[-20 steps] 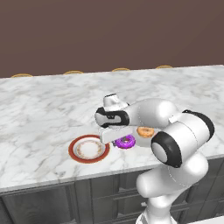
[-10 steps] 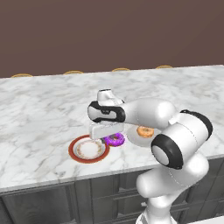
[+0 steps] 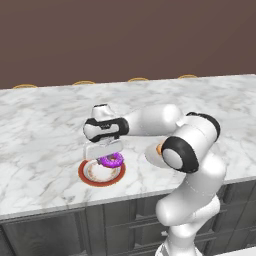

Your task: Place the pastries on the plates.

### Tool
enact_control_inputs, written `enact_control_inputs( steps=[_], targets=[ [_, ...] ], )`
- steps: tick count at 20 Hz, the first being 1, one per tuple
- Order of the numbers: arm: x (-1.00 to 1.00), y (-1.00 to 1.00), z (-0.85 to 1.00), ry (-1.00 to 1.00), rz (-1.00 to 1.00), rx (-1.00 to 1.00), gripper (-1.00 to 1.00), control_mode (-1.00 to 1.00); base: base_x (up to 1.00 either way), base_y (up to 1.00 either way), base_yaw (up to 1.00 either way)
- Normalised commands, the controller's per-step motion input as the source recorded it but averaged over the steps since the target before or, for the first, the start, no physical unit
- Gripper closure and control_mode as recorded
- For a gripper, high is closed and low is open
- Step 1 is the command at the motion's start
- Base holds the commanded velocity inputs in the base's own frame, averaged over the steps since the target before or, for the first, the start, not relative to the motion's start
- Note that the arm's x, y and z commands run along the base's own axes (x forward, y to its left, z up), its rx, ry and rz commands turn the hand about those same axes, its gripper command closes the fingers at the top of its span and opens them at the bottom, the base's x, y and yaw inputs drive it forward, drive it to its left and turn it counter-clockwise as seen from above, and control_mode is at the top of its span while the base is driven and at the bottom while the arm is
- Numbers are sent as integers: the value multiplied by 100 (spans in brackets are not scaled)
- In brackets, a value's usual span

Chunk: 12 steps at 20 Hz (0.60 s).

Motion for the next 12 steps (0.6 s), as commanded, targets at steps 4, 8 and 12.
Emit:
enact_control_inputs(
  steps=[4, 8, 12],
  targets=[
    [10, 17, -32, 0, 0, 0, 100, -100, 0, 0, 0],
    [16, 18, -34, -9, 1, 0, -100, -100, 0, 0, 0],
    [14, 4, -2, -17, 1, 0, -100, -100, 0, 0, 0]
  ],
)
